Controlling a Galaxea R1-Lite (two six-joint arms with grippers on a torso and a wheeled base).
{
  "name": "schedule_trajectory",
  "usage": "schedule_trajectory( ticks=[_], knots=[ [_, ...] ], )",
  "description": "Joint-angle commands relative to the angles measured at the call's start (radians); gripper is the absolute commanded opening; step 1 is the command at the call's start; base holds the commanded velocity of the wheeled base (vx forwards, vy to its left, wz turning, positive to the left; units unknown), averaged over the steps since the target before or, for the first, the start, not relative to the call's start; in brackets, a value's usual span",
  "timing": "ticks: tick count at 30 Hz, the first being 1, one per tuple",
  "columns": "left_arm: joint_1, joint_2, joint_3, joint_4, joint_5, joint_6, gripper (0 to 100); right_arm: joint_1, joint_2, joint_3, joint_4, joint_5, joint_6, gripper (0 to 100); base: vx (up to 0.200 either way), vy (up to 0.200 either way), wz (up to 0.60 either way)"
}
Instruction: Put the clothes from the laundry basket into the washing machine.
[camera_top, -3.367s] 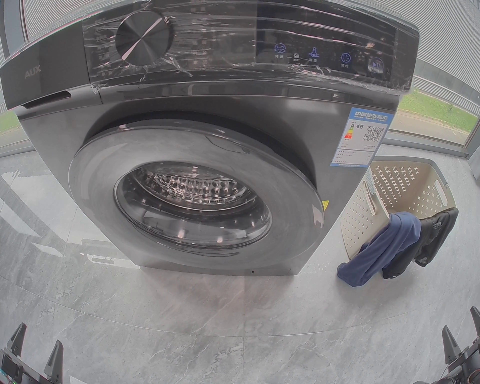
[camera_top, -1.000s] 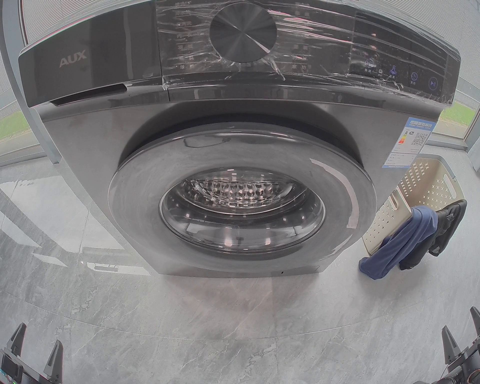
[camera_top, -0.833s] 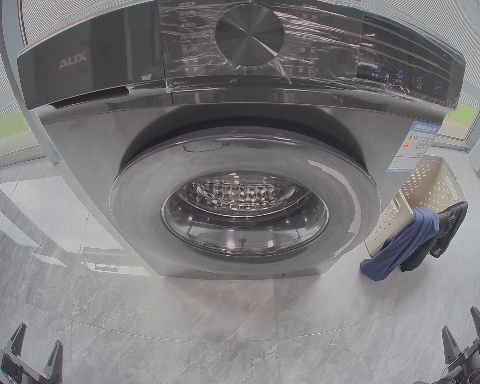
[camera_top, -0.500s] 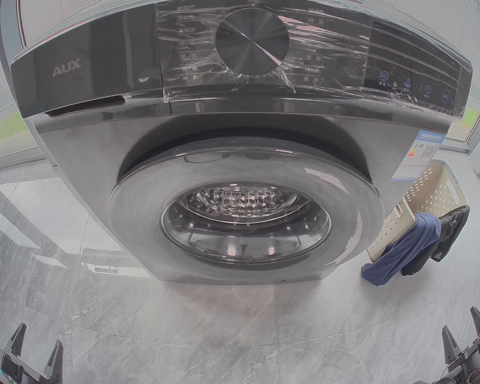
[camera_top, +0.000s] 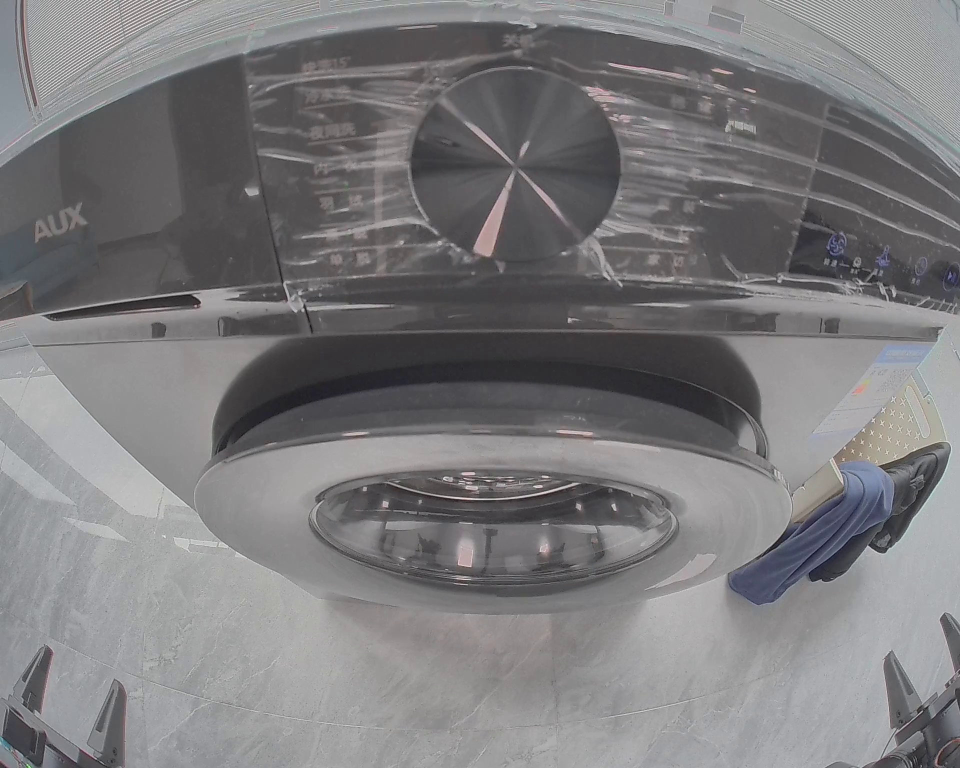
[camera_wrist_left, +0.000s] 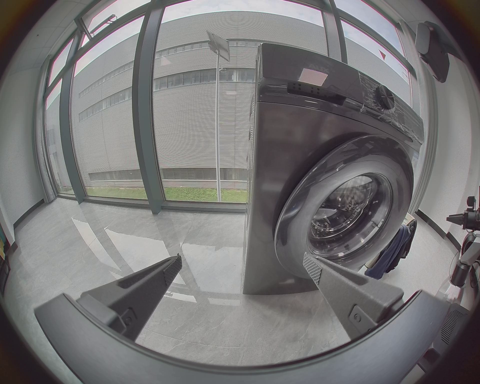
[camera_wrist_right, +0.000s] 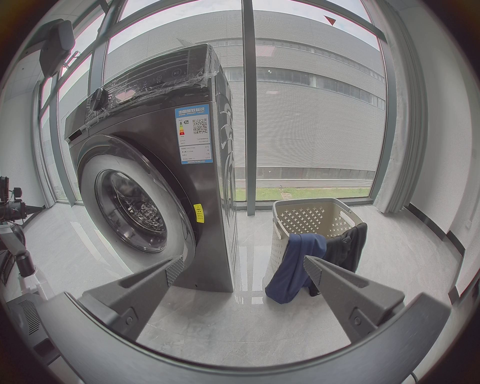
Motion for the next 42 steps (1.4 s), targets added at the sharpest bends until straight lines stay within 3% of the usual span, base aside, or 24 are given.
schedule_trajectory(
  ticks=[1,11,12,15,18,20,21,23,26,27,28,29,30,37,42],
  knots=[
    [0.0,-0.012,0.015,0.0,0.0,0.0,100,-0.001,-0.015,0.016,0.001,0.001,-0.002,100,0.0,0.0,0.0],
    [0.0,-0.012,0.015,0.0,0.0,0.0,100,-0.001,-0.016,-0.016,-0.019,0.004,0.001,100,0.0,0.0,0.0],
    [0.0,-0.012,0.015,0.0,0.0,0.0,100,0.015,0.057,-0.176,-0.063,-0.012,0.023,100,0.0,0.0,0.0],
    [0.0,-0.012,0.015,0.0,0.0,0.0,100,0.041,0.192,-0.248,-0.055,-0.014,0.041,100,0.0,0.0,0.0],
    [0.0,-0.012,0.015,0.0,0.0,0.0,100,0.071,0.307,-0.214,-0.032,0.034,0.05,100,0.0,0.0,0.0],
    [0.0,-0.012,0.015,0.0,0.0,0.001,100,0.114,0.445,-0.176,-0.048,0.112,0.061,100,0.2,0.0,0.0],
    [0.0,-0.012,0.015,0.0,0.0,0.0,100,0.119,0.462,-0.174,-0.049,0.119,0.064,100,0.2,0.0,0.0],
    [0.0,-0.012,0.015,0.0,0.0,0.0,100,0.148,0.602,-0.173,-0.058,0.175,0.084,100,0.0,0.0,0.0],
    [-0.002,-0.012,0.015,0.0,0.0,0.0,100,0.16,0.64,-0.173,-0.063,0.192,0.083,100,0.0,0.0,0.0],
    [-0.002,-0.012,0.015,0.0,0.0,0.0,100,0.249,0.738,-0.179,-0.115,0.261,0.072,100,0.0,0.0,0.0],
    [0.0,-0.012,0.015,0.0,0.0,0.0,100,0.269,0.752,-0.18,-0.127,0.267,0.07,100,0.0,0.0,0.0],
    [0.0,-0.012,0.015,0.0,0.0,0.0,100,0.346,0.806,-0.185,-0.186,0.267,0.08,100,0.0,0.0,0.0],
    [0.0,-0.012,0.015,0.0,0.0,0.0,100,0.372,0.837,-0.185,-0.213,0.262,0.083,100,0.0,0.0,0.0],
    [0.0,-0.012,0.015,0.0,0.0,0.0,100,0.438,1.056,-0.191,-0.479,0.216,0.115,100,0.0,0.0,0.0],
    [0.0,-0.012,0.015,0.0,0.0,0.0,100,0.529,1.177,-0.194,-0.603,0.106,0.187,100,0.0,0.0,0.0]
  ],
)
